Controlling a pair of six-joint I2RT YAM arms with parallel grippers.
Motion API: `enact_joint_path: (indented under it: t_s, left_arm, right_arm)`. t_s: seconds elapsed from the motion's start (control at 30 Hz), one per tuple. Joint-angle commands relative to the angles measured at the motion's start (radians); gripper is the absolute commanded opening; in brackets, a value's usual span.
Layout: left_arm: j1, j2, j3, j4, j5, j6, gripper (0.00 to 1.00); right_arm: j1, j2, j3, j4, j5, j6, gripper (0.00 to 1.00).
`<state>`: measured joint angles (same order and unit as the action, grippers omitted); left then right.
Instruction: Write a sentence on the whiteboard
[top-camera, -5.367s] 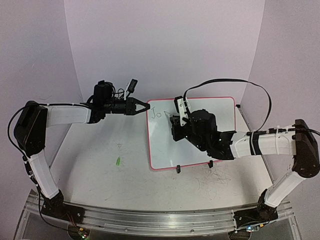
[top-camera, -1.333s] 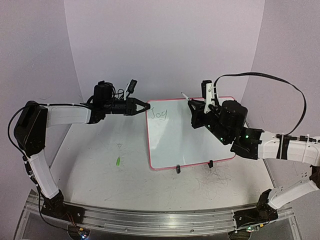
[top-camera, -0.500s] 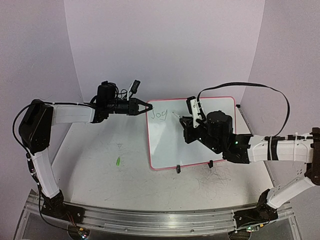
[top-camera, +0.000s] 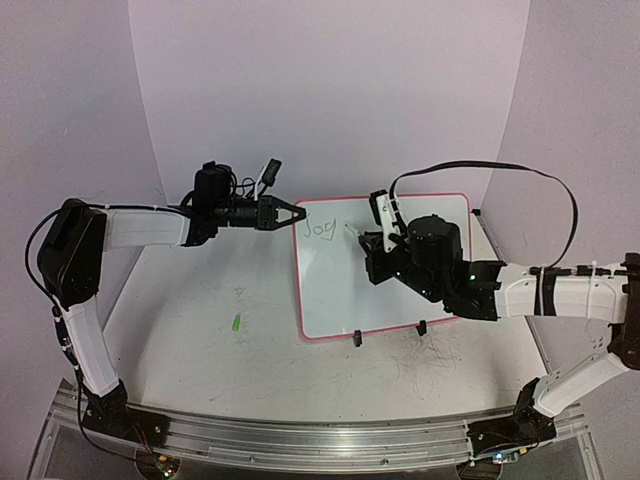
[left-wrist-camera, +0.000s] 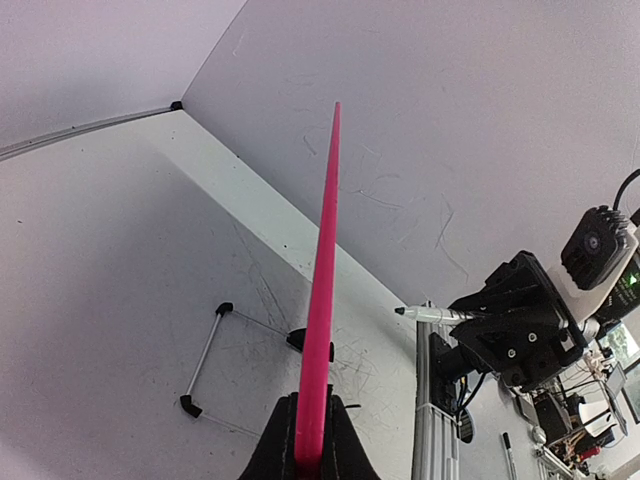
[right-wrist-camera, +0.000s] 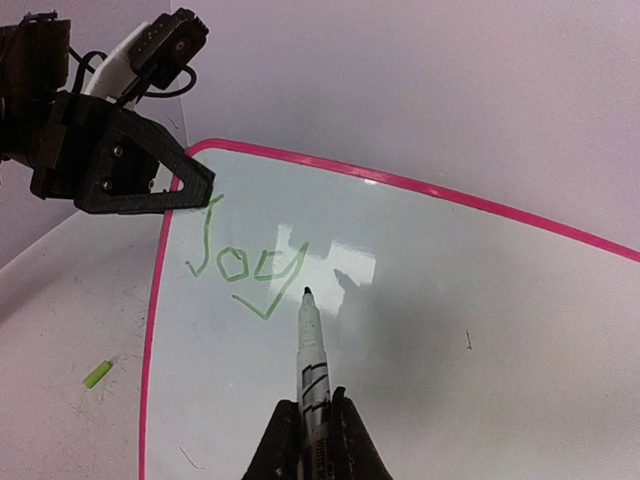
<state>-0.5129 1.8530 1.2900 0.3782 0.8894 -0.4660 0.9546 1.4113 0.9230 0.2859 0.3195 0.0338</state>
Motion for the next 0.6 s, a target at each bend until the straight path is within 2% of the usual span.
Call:
enact_joint_path:
  t_s: [0.0,0.57]
  left_arm:
    - [-0.008,-0.014,-0.008,-0.007,-0.057,0.031,0.01]
    - [-0.015,-0.024,-0.019,-0.008,-0.058,0.044,0.00]
  right_arm:
    - [0.008,0.016,0.037,0.006,0.005,0.004,0.00]
    - [0.016,0.042,0.061,0.019,0.063,0.030,0.00]
